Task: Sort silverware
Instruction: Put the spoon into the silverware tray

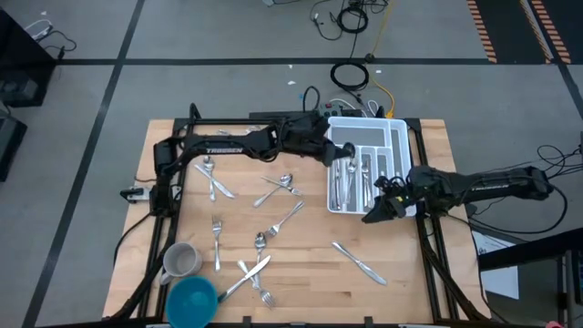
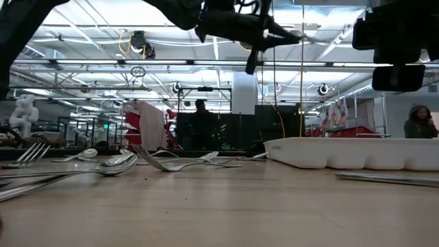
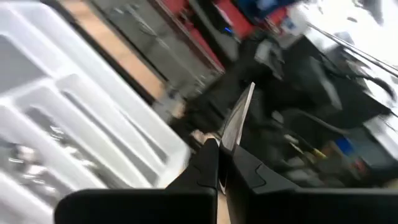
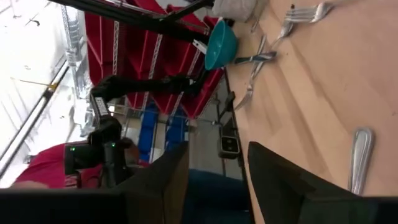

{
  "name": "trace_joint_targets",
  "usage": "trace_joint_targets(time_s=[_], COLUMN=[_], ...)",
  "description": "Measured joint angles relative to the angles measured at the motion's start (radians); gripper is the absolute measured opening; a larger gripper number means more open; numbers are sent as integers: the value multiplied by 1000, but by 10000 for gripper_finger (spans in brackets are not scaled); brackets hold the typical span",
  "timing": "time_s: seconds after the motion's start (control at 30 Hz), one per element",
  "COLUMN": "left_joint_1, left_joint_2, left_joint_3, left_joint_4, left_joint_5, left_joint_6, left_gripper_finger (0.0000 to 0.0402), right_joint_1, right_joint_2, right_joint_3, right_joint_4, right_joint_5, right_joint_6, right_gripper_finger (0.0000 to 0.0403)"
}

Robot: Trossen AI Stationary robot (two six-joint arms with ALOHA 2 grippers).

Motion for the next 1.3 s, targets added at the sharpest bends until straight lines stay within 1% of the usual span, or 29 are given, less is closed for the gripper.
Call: trace_joint_targets(time_s=[0.07,0.13,0.23,0.3,0.4,0.53,0.67,0.73,0.8,0.87,1.13,1.23,1.3], left_joint_1=[9,16,24,29,32,24,24,26,25,22,11,-3,-7], left_joint_2=[10,36,98,138,202,279,358,395,416,418,415,415,415], left_joint_3=[0,3,2,2,32,101,192,227,256,264,266,266,266], left_joint_4=[-14,10,65,91,92,89,43,-12,-92,-131,-160,-189,-183], left_joint_5=[-52,-86,-81,-59,-22,-12,-15,-24,-59,-89,-164,-211,-218], left_joint_6=[-7,-17,-71,-106,-124,-116,-108,-88,-59,-35,-36,-32,-27], left_gripper_finger=[7,7,7,7,7,7,7,7,7,7,7,7,7], right_joint_1=[8,15,25,35,48,67,77,78,78,78,78,78,78], right_joint_2=[-5,-5,-5,-5,-5,-5,-5,-5,-5,-5,-5,-5,-5], right_joint_3=[0,0,0,0,0,0,0,0,0,0,0,0,0], right_joint_4=[-3,-3,-3,-2,2,5,14,14,15,19,19,19,19], right_joint_5=[22,37,59,74,75,93,105,105,105,105,105,105,106], right_joint_6=[-15,-27,-35,-36,-35,-30,-31,-31,-32,-35,-58,-58,-62], right_gripper_finger=[155,155,155,155,155,155,155,155,155,155,155,155,155])
